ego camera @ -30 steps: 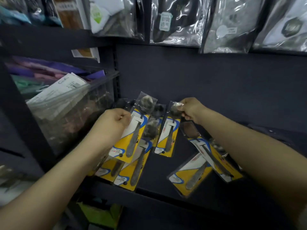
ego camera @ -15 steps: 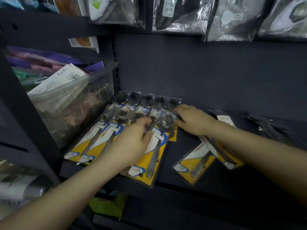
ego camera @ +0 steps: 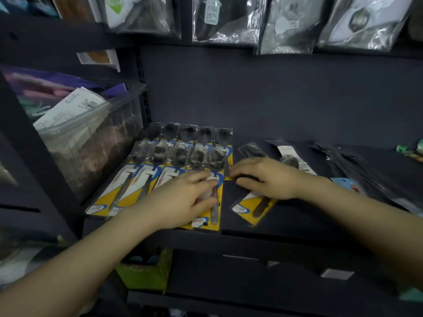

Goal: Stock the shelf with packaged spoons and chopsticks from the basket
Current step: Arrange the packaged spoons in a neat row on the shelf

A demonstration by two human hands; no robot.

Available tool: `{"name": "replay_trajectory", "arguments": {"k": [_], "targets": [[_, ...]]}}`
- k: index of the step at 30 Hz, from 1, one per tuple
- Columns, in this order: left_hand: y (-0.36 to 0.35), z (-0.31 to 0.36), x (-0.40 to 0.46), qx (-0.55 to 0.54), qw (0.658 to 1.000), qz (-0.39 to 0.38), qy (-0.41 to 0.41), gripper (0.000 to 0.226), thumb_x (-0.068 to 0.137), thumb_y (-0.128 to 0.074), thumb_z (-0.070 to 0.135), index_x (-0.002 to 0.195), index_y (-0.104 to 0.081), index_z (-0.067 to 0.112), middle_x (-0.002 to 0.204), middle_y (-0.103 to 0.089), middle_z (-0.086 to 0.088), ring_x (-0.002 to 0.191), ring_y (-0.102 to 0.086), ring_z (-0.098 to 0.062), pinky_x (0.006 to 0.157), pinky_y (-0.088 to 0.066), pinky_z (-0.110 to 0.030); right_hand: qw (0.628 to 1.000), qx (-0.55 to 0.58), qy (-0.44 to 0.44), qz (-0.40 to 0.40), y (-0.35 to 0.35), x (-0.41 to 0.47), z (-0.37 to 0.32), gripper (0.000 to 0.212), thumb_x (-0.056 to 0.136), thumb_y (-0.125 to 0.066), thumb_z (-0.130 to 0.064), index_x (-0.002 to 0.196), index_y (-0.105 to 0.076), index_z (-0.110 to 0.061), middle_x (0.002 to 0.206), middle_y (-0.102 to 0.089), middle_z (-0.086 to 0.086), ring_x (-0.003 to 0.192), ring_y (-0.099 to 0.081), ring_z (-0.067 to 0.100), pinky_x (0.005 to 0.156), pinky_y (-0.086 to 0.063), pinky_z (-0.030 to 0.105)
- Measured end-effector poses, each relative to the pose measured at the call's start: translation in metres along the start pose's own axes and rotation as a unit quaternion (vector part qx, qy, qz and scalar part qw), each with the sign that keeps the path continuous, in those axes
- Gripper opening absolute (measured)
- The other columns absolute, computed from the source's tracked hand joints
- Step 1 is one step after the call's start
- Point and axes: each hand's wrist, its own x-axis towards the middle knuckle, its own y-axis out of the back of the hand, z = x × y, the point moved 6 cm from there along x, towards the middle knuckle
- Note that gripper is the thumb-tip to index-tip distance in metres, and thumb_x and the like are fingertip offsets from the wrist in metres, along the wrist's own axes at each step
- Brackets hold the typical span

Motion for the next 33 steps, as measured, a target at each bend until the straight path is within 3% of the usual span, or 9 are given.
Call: {"name": "replay_trajectory", "arguments": {"k": [4,9,12,14,17,21,25,30,33], "targets": [[-0.008,0.003,-0.007,0.064,0.997,-0.047,-0.016,0.087,0.076,-0.018,0.076,0.147,-0.005,0.028,0.159,0.002,0.003,0.145,-0.002,-0.012,0.114,-0.008,-0.022,0.998,-0.021,-0.059,-0.019,-0.012,0.001,-0.003,0.04,0.097,-0.04,-0.017,0.137,-0.044,-0.015,0.146,-0.043,0.001,0.132,-0.042,0.019,0.108,-0.033,0.032],[-0.01,0.004,-0.008,0.05,0.996,-0.07,-0.027,0.089,0.078,-0.037,0.072,0.148,-0.002,0.028,0.158,0.007,0.004,0.145,0.004,-0.012,0.114,-0.004,-0.022,0.993,0.034,-0.111,0.004,-0.02,0.006,-0.008,0.045,0.096,-0.041,-0.01,0.141,-0.036,-0.01,0.147,-0.04,0.006,0.134,-0.038,0.021,0.105,-0.026,0.022],[-0.01,0.002,-0.007,0.049,0.996,-0.078,-0.021,0.087,0.079,-0.04,0.068,0.148,-0.003,0.03,0.158,0.006,0.005,0.145,0.004,-0.012,0.115,-0.006,-0.025,0.98,0.103,-0.161,0.055,-0.007,-0.004,-0.003,0.038,0.094,-0.045,-0.012,0.132,-0.041,-0.009,0.137,-0.048,0.011,0.127,-0.046,0.024,0.105,-0.035,0.033],[-0.008,0.002,-0.007,0.053,0.995,-0.079,-0.024,0.087,0.078,-0.039,0.071,0.147,-0.004,0.03,0.158,0.006,0.005,0.146,0.003,-0.012,0.116,-0.008,-0.029,0.969,0.014,-0.231,0.083,0.006,-0.017,0.017,0.036,0.093,-0.048,-0.025,0.125,-0.047,-0.009,0.132,-0.05,0.012,0.122,-0.049,0.03,0.101,-0.039,0.038],[0.002,0.008,-0.008,0.046,0.997,-0.033,-0.057,0.096,0.068,-0.026,0.083,0.146,-0.013,0.03,0.158,0.0,0.005,0.146,-0.002,-0.014,0.117,-0.011,-0.031,0.952,-0.057,-0.302,0.01,0.003,-0.042,0.038,0.046,0.089,-0.046,-0.047,0.122,-0.048,-0.015,0.136,-0.046,0.01,0.131,-0.037,0.031,0.105,-0.032,0.038],[0.018,0.026,-0.01,0.0,0.997,0.035,-0.071,0.073,0.082,-0.031,0.066,0.142,-0.032,0.024,0.153,-0.025,0.006,0.14,-0.023,-0.012,0.114,-0.022,-0.029,0.953,-0.025,-0.303,-0.012,-0.011,-0.066,0.041,0.055,0.097,-0.037,-0.038,0.147,-0.023,-0.024,0.158,-0.016,0.002,0.147,-0.009,0.02,0.118,-0.012,0.033],[0.017,0.054,0.002,-0.027,0.995,0.083,-0.041,0.063,0.085,-0.036,0.062,0.128,-0.049,0.018,0.131,-0.051,0.002,0.119,-0.049,-0.018,0.095,-0.044,-0.036,0.959,-0.005,-0.275,0.063,-0.001,-0.079,0.033,0.048,0.095,-0.049,-0.024,0.14,-0.039,-0.014,0.146,-0.038,0.012,0.136,-0.035,0.028,0.11,-0.027,0.031],[-0.002,0.105,0.026,0.005,0.998,0.066,0.016,0.07,0.078,-0.039,0.071,0.111,-0.057,0.012,0.112,-0.057,-0.007,0.105,-0.054,-0.027,0.072,-0.044,-0.035,0.926,0.059,-0.353,0.122,0.016,-0.081,0.04,0.06,0.082,-0.066,-0.019,0.134,-0.04,-0.006,0.129,-0.054,0.014,0.115,-0.054,0.031,0.082,-0.041,0.029],[-0.01,0.12,0.044,0.051,0.994,0.063,0.077,0.079,0.072,-0.042,0.076,0.113,-0.055,0.01,0.115,-0.057,-0.011,0.108,-0.052,-0.03,0.076,-0.043,-0.037,0.905,0.119,-0.375,0.159,0.031,-0.081,0.057,0.05,0.078,-0.069,-0.014,0.122,-0.05,-0.003,0.112,-0.061,0.012,0.103,-0.059,0.026,0.076,-0.044,0.029]]}}
